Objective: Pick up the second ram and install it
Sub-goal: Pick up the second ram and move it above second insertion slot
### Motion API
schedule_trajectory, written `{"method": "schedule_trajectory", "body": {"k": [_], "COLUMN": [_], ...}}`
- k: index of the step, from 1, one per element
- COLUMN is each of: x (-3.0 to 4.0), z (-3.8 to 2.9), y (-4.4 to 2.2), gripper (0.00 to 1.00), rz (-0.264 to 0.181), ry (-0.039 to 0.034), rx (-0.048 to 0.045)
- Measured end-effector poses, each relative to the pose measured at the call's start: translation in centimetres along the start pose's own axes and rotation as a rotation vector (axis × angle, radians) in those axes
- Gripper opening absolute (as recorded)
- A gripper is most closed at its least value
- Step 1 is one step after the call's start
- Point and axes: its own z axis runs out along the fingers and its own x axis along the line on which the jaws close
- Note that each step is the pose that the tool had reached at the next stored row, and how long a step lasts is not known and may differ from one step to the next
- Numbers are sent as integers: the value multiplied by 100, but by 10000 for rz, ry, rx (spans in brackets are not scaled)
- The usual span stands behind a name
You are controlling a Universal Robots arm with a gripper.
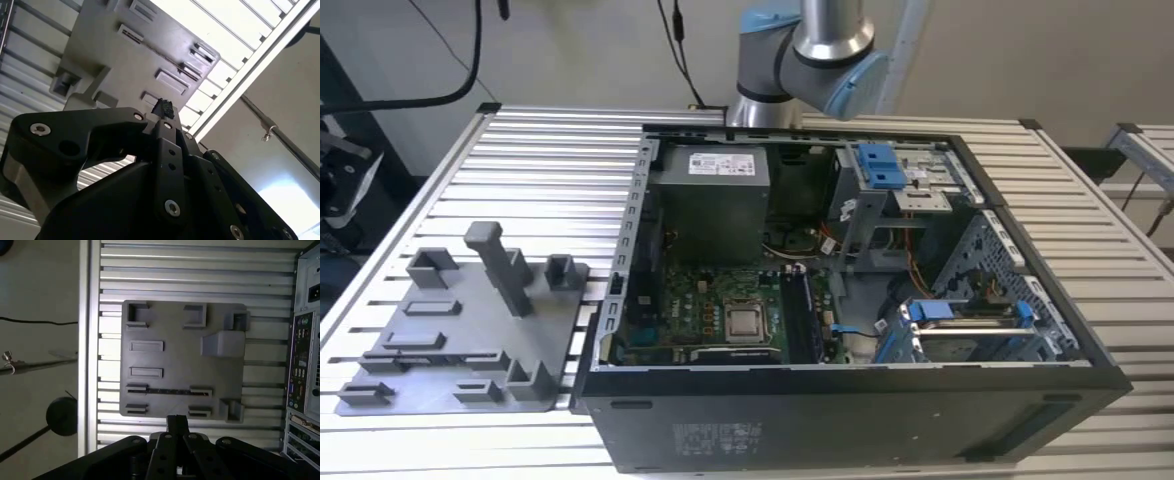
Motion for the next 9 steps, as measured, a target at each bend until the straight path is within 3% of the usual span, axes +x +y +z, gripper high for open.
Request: {"method": "schedule_trajectory", "body": {"k": [4,9], "x": [0,0], "z": [-1,0], "y": [0,0], "gripper": [11,11], "rz": [-413,-1298], "ry": [3,7], "rx": [3,8]}}
